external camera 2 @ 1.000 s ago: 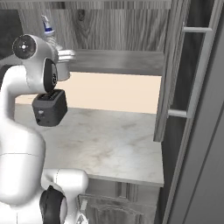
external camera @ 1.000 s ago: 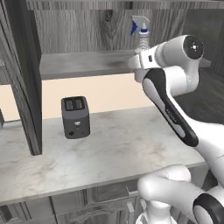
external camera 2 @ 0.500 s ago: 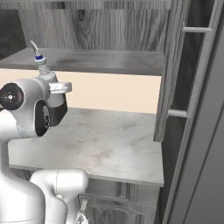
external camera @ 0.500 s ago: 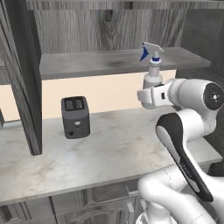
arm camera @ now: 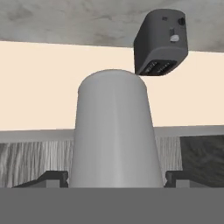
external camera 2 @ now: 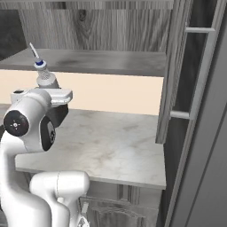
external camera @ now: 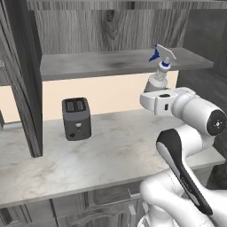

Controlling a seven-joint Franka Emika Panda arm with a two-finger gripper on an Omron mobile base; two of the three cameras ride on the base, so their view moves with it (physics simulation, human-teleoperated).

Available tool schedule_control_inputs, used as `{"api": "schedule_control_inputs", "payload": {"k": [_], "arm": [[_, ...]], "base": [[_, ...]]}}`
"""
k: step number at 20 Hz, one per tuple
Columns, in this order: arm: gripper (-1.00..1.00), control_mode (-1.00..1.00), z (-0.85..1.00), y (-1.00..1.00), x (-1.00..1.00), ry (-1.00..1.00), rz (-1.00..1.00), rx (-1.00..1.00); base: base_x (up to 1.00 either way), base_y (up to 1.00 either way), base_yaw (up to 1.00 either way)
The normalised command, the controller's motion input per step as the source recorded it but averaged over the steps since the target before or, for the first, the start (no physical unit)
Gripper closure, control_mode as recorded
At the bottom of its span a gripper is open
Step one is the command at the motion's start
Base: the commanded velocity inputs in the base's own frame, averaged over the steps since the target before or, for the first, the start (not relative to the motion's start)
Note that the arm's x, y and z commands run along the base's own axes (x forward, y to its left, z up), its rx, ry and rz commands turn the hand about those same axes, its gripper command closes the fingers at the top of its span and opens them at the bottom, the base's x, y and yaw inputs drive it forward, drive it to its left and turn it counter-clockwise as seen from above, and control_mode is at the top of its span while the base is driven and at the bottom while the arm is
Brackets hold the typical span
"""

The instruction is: Move the cutting board and knife to the sink. Then move spray from the cabinet to the counter.

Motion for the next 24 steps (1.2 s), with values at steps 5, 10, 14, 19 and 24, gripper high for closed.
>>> {"api": "schedule_control_inputs", "payload": {"k": [5, 10, 14, 19, 24], "arm": [[1.00, -1.00, 0.00, 0.00, 0.00, 0.00, 0.00, 0.00], [1.00, 1.00, -0.01, 0.00, 0.00, 0.00, 0.00, 0.00], [1.00, 1.00, 0.00, 0.00, 0.00, 0.00, 0.00, 0.00], [1.00, 1.00, 0.00, 0.00, 0.00, 0.00, 0.00, 0.00], [1.00, 1.00, 0.00, 0.00, 0.00, 0.00, 0.00, 0.00]], "base": [[0.00, 0.00, 0.00], [-0.47, -0.01, 0.00], [-0.86, 0.00, 0.00], [-0.72, 0.00, 0.00], [-0.75, 0.30, 0.00]]}}
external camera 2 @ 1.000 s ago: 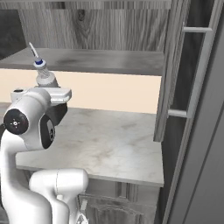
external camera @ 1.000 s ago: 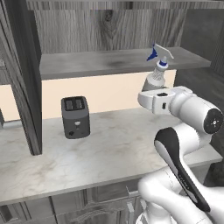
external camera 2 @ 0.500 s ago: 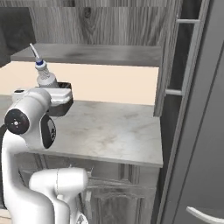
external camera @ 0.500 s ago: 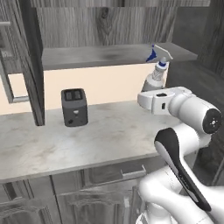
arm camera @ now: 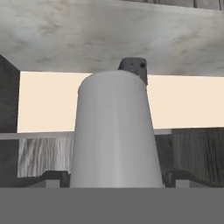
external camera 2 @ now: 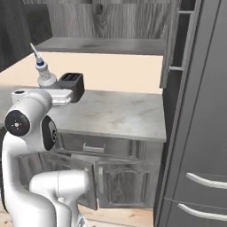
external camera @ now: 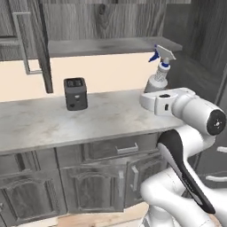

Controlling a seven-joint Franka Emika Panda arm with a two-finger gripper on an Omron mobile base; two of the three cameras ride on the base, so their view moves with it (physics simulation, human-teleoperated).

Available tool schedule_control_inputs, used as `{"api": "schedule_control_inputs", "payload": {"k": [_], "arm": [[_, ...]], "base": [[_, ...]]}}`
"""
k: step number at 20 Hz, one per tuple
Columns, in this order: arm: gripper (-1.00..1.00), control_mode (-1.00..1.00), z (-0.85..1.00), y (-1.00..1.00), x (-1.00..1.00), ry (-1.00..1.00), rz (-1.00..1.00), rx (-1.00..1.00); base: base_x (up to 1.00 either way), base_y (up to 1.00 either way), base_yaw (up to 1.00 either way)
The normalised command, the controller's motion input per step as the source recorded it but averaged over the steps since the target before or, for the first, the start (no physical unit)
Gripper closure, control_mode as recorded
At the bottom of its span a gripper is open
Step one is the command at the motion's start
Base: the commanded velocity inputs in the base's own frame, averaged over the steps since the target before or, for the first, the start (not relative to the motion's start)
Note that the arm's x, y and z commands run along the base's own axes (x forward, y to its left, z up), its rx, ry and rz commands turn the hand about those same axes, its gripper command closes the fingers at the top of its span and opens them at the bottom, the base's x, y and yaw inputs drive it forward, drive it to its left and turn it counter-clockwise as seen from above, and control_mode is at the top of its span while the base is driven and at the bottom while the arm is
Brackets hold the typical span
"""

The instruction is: Move the cutting board and knife to the sink. Then move spray from the cabinet to the counter.

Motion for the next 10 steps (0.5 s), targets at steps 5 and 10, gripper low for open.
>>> {"api": "schedule_control_inputs", "payload": {"k": [5, 10], "arm": [[1.00, 1.00, 0.00, 0.00, 0.00, 0.00, 0.00, 0.00], [1.00, 1.00, 0.00, 0.00, 0.00, 0.00, 0.00, 0.00]], "base": [[-0.89, 0.76, 0.00], [-0.84, 0.85, 0.00]]}}
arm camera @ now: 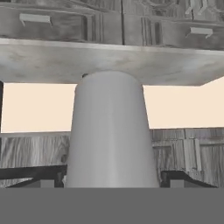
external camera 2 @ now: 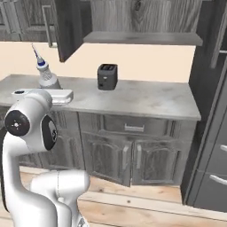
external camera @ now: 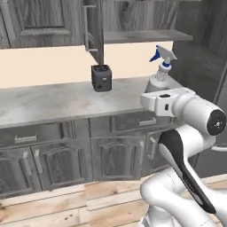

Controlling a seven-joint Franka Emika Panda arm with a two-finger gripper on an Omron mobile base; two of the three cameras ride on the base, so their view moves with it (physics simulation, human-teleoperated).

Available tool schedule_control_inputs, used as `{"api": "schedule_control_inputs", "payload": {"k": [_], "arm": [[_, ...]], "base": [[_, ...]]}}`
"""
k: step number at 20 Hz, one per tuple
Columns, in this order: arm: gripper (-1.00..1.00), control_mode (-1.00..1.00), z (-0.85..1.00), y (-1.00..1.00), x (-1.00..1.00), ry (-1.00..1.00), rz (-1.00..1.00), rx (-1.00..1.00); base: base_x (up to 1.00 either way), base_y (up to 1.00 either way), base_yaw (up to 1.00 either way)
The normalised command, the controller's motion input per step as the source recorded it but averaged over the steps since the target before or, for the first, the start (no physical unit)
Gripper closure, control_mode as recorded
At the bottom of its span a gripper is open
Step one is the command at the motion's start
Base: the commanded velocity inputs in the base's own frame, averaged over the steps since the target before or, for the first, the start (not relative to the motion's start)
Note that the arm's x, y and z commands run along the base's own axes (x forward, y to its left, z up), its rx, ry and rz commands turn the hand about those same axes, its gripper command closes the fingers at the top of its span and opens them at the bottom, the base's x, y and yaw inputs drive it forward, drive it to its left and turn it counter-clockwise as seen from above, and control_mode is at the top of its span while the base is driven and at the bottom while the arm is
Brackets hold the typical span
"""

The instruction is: Move the cutting board and knife to the sink. Then move spray from the cabinet to the counter.

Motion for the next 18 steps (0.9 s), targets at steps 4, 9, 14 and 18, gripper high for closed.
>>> {"api": "schedule_control_inputs", "payload": {"k": [4, 9, 14, 18], "arm": [[1.00, 1.00, 0.00, 0.00, 0.00, 0.00, 0.00, 0.00], [1.00, 1.00, 0.00, 0.00, 0.00, 0.00, 0.00, 0.00], [1.00, 1.00, 0.00, 0.00, 0.00, 0.00, 0.00, 0.00], [1.00, 1.00, 0.00, 0.00, 0.00, 0.00, 0.00, 0.00]], "base": [[-0.62, 0.93, 0.00], [0.14, 1.00, 0.00], [0.83, 0.86, 0.00], [1.00, 0.58, 0.00]]}}
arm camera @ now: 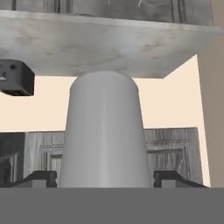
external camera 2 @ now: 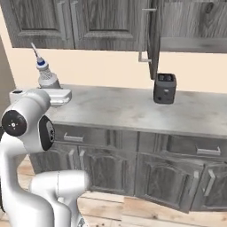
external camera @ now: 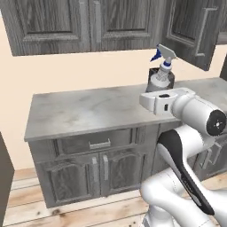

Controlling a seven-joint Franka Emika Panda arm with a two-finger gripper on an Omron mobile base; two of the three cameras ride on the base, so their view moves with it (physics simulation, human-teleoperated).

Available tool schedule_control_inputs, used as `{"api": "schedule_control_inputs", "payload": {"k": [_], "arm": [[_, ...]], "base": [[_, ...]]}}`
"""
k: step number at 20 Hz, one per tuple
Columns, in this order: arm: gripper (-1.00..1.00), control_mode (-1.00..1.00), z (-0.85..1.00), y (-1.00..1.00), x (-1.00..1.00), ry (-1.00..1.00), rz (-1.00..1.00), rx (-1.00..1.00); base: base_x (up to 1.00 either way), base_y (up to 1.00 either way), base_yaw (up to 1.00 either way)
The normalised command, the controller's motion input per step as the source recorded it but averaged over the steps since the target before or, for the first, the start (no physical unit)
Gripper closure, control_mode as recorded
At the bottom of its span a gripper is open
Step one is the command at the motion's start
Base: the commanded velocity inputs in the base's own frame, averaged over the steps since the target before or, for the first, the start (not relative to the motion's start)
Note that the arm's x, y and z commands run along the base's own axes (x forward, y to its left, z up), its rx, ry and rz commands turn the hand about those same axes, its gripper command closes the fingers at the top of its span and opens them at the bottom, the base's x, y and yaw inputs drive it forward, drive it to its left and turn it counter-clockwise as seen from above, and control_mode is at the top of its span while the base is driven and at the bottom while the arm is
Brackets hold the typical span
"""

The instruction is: Move the cutting board and knife to the sink. Then move spray from the cabinet to the counter.

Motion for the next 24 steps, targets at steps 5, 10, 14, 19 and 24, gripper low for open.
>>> {"api": "schedule_control_inputs", "payload": {"k": [5, 10, 14, 19, 24], "arm": [[1.00, 1.00, 0.00, 0.00, 0.00, 0.00, 0.00, 0.00], [1.00, 1.00, 0.00, 0.00, 0.00, 0.00, 0.00, 0.00], [1.00, 1.00, 0.00, 0.00, 0.00, 0.00, 0.00, 0.00], [1.00, 1.00, 0.00, 0.00, 0.00, 0.00, 0.00, 0.00], [1.00, 1.00, 0.00, 0.00, 0.00, 0.00, 0.00, 0.00]], "base": [[0.82, 0.45, 0.00], [0.57, 0.02, 0.00], [0.11, 0.00, 0.01], [0.44, 0.00, 0.00], [0.82, 0.18, -0.02]]}}
